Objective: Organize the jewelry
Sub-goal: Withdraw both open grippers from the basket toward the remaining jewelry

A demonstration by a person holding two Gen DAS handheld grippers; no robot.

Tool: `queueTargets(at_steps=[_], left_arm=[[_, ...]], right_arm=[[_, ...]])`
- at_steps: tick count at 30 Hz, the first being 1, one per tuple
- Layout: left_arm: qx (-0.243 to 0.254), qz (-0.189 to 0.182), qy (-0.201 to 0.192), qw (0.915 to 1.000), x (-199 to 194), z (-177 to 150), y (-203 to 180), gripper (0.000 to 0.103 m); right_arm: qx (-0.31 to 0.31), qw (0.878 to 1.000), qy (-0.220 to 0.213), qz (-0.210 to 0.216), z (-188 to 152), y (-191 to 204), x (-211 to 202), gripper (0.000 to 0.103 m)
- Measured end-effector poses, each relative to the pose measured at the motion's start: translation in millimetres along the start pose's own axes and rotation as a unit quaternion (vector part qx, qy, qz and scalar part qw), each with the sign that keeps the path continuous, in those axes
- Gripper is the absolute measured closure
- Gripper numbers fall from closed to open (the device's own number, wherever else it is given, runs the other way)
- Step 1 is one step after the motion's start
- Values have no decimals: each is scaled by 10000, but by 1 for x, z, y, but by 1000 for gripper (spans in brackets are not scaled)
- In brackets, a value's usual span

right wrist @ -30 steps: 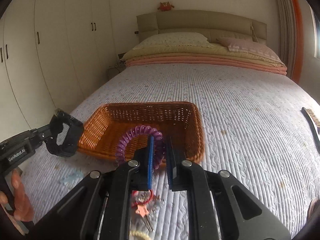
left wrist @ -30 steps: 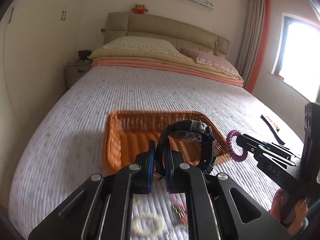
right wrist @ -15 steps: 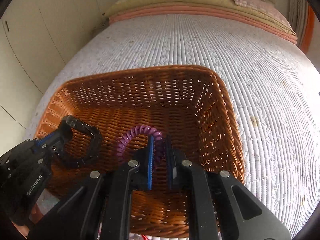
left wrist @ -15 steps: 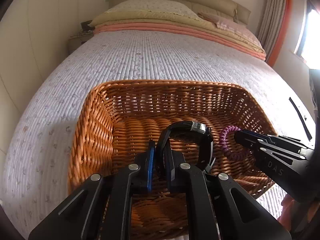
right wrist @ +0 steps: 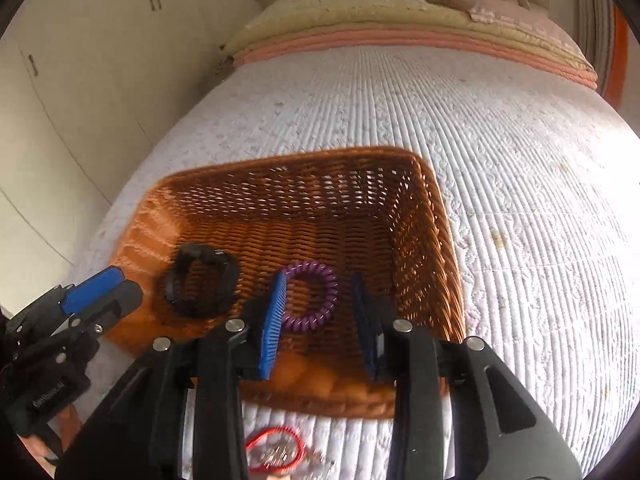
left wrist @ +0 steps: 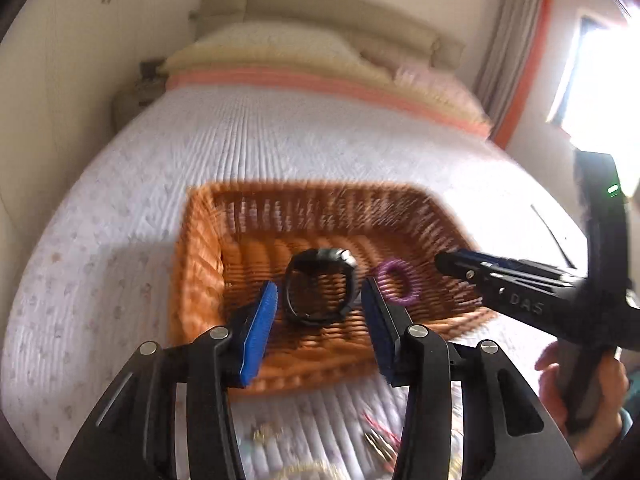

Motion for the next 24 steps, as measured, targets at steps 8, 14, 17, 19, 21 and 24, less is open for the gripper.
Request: queueTargets(at_steps=[8, 14, 17, 19, 21, 24], left_arm=[[-165, -273, -1029, 9942, -136, -34, 7, 47], [-674, -169, -1289, 9892, -177, -90, 29, 47], [-818, -136, -1120, 9902, -171, -111, 38, 47], [-906, -111, -892, 9918, -158, -124, 43, 47], [-954, -82, -681, 9931, -144, -133, 45, 47], [-962, -58, -376, 9946, -123, -143, 45, 47]], right_arm=[[-402, 9950, -820, 394, -48, 19, -90, 71], [-551, 9917, -1154, 152, -119, 15, -107, 60], [-511, 9930, -1064, 95, -143, 13, -99, 60], [-454, 9951, -871, 55, -156, 9, -88, 60], [-391, 9968, -686, 152, -168, 4, -85, 60], [-327, 9982, -485, 154, -177, 3, -74, 60]])
Point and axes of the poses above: each gripper's, at about its wrist camera, not at the fingertips, and x roughly the way its jaws point, y to its left, z to its top, the point moved 1 cm from there along x, roughly the way its jaws point, and after that the axes turned 2 degrees about z, right-handed, at the moved point
